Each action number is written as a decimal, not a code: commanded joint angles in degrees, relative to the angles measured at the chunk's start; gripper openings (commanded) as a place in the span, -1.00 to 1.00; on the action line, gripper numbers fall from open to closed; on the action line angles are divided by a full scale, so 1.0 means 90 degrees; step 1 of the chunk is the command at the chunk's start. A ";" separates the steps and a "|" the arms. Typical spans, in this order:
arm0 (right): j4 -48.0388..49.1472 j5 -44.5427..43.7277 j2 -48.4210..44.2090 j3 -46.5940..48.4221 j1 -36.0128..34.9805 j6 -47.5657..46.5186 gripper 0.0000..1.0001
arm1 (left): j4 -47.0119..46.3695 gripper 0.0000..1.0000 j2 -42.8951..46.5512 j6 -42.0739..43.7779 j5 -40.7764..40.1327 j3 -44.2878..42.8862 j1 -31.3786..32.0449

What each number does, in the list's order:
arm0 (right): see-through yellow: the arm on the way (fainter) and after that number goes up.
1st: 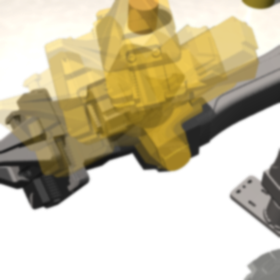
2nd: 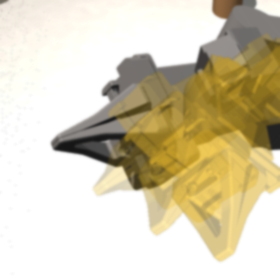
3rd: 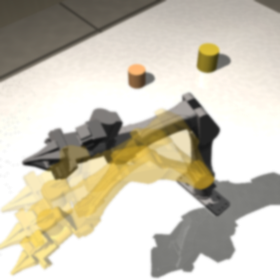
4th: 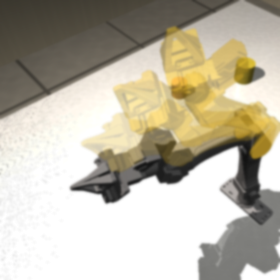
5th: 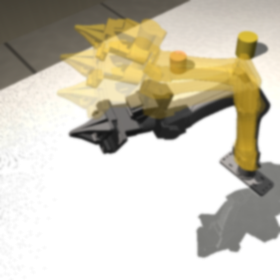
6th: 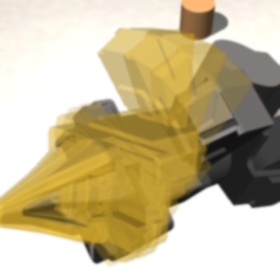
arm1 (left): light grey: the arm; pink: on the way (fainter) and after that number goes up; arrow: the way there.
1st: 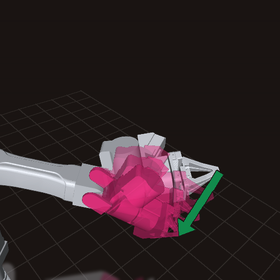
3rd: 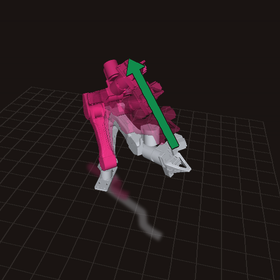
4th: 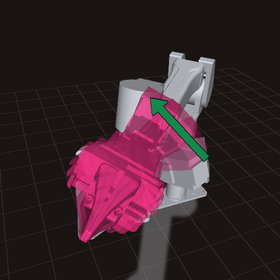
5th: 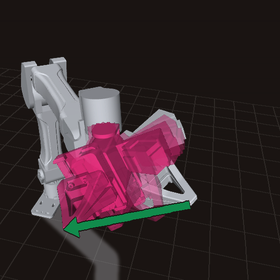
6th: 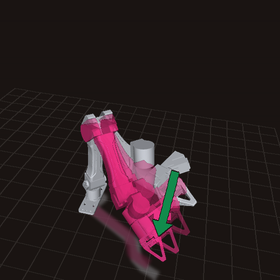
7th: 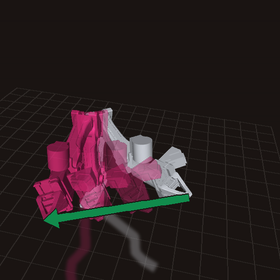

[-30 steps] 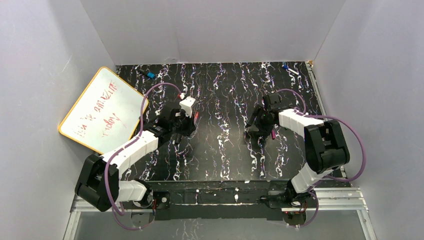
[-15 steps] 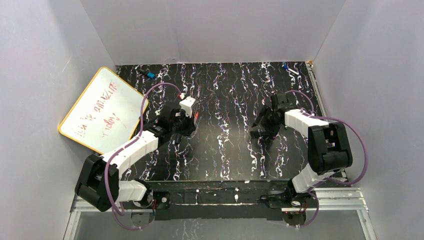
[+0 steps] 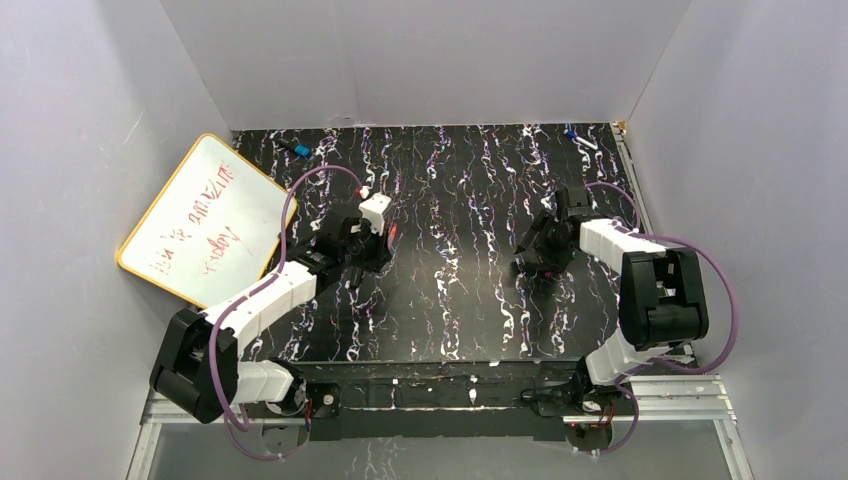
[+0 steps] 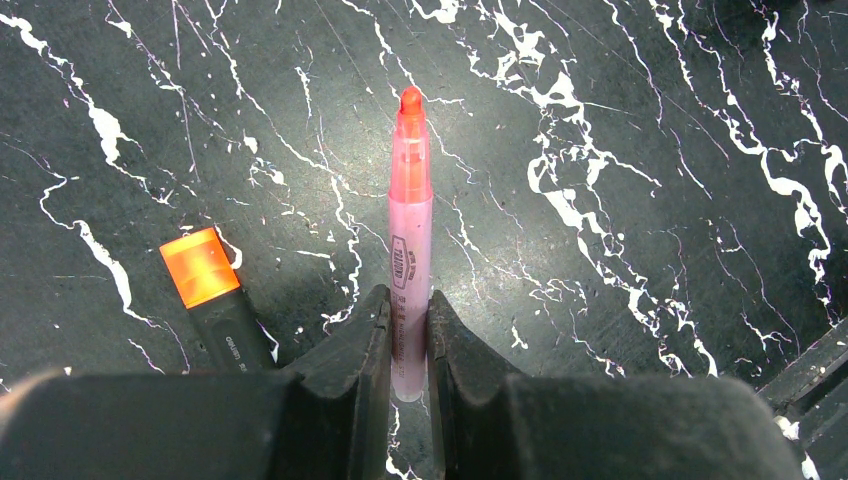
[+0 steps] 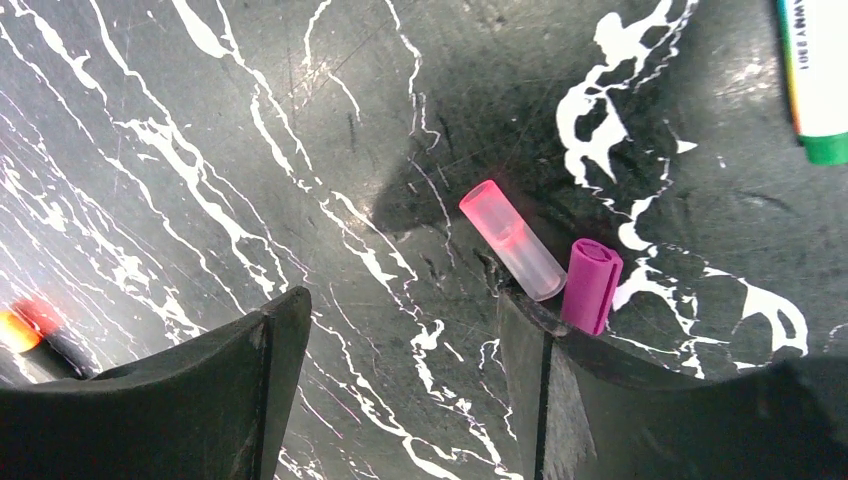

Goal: Insert the pens into the pen caps

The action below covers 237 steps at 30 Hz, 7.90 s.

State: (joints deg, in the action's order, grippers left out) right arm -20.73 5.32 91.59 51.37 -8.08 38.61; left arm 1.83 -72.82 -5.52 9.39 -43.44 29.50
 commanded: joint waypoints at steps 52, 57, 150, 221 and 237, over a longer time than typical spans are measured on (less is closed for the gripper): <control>-0.0206 -0.0464 0.0473 0.0827 0.0617 0.0659 0.65 | 0.0178 -1.00 0.0044 0.0135 -0.0018 0.0003 0.0014; -0.0245 -0.0558 0.0713 0.1074 0.0666 0.0661 0.66 | 0.0197 -1.00 0.0034 0.0153 -0.0027 0.0003 0.0014; -0.2169 -0.1092 0.1395 0.1313 0.1063 0.7061 -0.74 | 0.0363 -1.00 0.0327 0.0237 -0.0133 -0.0036 0.0014; -0.1055 -0.2036 -0.0138 0.4291 -0.4530 -0.1027 -0.97 | -0.1806 -1.00 0.0552 -0.0497 0.2570 0.0732 -0.0128; -0.1039 -0.2010 0.0021 0.4274 -0.4624 -0.1010 -0.97 | -0.2268 -1.00 0.0600 -0.0847 0.2968 0.0870 -0.0365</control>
State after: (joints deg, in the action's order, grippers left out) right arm -30.50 -12.05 91.98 90.08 -49.17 29.95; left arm -16.99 -69.43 -12.64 34.09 -36.03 26.68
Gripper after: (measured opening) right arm 0.217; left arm 0.123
